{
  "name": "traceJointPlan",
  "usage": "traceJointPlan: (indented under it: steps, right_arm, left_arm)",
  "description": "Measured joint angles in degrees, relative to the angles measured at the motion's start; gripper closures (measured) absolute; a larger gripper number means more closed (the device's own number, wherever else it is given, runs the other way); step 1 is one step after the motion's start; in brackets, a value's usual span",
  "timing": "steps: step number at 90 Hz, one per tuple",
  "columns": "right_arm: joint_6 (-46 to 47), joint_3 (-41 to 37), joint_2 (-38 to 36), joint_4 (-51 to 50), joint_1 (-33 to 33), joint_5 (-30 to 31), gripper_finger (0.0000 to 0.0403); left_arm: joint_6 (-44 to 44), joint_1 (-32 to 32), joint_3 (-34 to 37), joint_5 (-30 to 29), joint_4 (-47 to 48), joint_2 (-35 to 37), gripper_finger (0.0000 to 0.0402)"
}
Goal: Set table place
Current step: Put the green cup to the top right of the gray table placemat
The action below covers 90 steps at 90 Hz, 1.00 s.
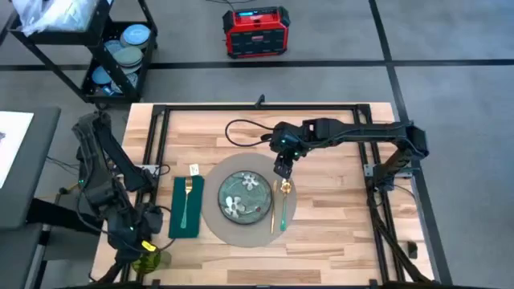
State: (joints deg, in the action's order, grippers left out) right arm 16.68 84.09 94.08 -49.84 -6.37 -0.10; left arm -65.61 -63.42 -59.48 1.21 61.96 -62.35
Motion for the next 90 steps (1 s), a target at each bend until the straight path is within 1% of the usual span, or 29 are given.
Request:
traceJointPlan:
  steps: [11, 21, 34, 41, 51, 56, 62, 68, 76, 83, 90]
  right_arm:
    - [0.14, 0.0, 0.0, -0.04, 0.04, 0.0, 0.0229]
    - [1.4, 0.0, 0.0, -0.78, 0.37, 0.0, 0.0229]
    - [1.43, 0.0, 0.0, -1.16, 0.48, -0.02, 0.023]
    - [1.43, 0.0, 0.0, -1.16, 0.48, -0.02, 0.023]
    - [1.48, 0.0, 0.0, -1.11, 0.48, -0.01, 0.0239]
    - [1.67, 0.0, 0.0, -1.11, 0.5, -0.02, 0.0251]
    - [1.72, 0.0, 0.0, -1.16, 0.5, -0.02, 0.0269]
    - [0.71, 0.0, 0.0, -1.79, 0.5, 0.0, 0.0287]
    - [-1.61, 0.0, -0.31, -3.73, 0.02, 0.07, 0.0306]
    - [-4.2, 0.0, -1.02, -5.75, -0.74, 1.32, 0.0322]
    - [-7.53, 0.0, -2.37, -8.85, -1.85, 3.89, 0.0339]
  left_arm:
    - [2.31, 0.0, 0.28, 0.05, 2.24, -2.17, 0.0283]
    - [2.69, 0.0, 2.99, 1.18, -1.78, -2.69, 0.0282]
    - [0.14, 0.0, 7.91, 1.9, -6.22, -2.62, 0.0289]
    - [-1.38, 0.07, 9.54, 3.32, -6.96, -2.54, 0.0313]
    - [-5.63, 0.07, 10.27, 4.37, -4.34, -2.53, 0.0382]
    - [-7.69, 0.11, 10.0, 4.35, -2.81, -2.4, 0.0393]
    - [-10.54, 0.17, 8.45, 4.09, 0.95, -2.4, 0.0398]
    - [-13.82, 0.87, 5.17, 3.28, 5.39, -2.4, 0.04]
    - [-13.28, 3.07, -0.66, 2.46, 11.05, -2.06, 0.04]
    - [-13.13, 6.47, -5.97, 1.07, 15.4, -1.38, 0.04]
    - [-11.27, 11.61, -11.04, -0.96, 20.29, -0.84, 0.0401]
